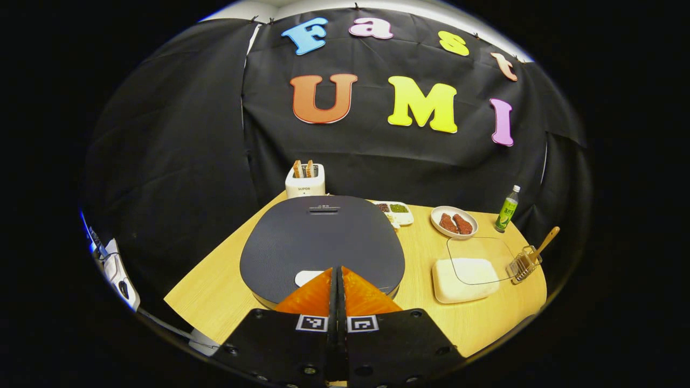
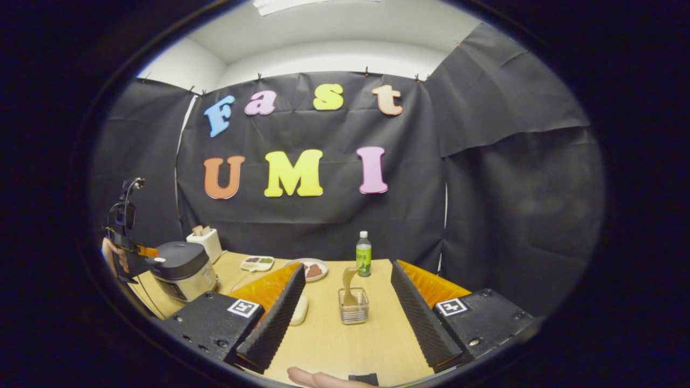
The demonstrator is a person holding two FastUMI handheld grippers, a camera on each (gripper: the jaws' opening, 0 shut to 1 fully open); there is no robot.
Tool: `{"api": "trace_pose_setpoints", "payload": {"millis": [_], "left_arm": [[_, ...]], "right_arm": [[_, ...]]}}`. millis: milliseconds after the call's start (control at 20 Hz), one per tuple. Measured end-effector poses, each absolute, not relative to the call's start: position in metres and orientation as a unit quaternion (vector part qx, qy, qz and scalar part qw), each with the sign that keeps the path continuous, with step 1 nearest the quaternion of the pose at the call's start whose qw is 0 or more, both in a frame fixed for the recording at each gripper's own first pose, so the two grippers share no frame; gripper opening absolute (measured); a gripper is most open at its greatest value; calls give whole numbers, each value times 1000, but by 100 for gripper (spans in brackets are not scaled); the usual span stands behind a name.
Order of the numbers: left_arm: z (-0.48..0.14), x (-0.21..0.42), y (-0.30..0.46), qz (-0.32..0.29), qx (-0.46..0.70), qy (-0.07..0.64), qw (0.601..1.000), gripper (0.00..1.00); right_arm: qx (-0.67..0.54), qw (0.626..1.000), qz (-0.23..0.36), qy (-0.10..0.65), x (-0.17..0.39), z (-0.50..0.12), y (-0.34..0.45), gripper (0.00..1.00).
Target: Close the left gripper, press the button to open the rice cooker; take a wooden spoon from the chopstick holder with the right hand, scoop a spoonful of rice and pour it into the rice cooker, then put the wooden spoon back into the chopstick holder.
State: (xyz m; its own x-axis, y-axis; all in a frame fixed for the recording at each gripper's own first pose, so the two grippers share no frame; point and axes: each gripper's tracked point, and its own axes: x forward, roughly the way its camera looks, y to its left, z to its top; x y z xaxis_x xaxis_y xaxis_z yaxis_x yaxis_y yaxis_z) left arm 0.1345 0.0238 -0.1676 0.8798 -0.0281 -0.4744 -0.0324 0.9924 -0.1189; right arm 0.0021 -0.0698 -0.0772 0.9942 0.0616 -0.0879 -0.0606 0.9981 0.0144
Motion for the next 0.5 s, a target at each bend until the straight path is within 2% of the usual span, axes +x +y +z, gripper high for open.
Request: {"api": "trace_pose_setpoints", "payload": {"millis": [250,500], "left_arm": [[-179,146,43,33,-46,240,969,0],[-189,142,40,18,-56,257,965,0]], "right_arm": [[-6,998,38,43,-4,-79,-72,100],[-13,999,23,44,-5,-77,-83,100]]}}
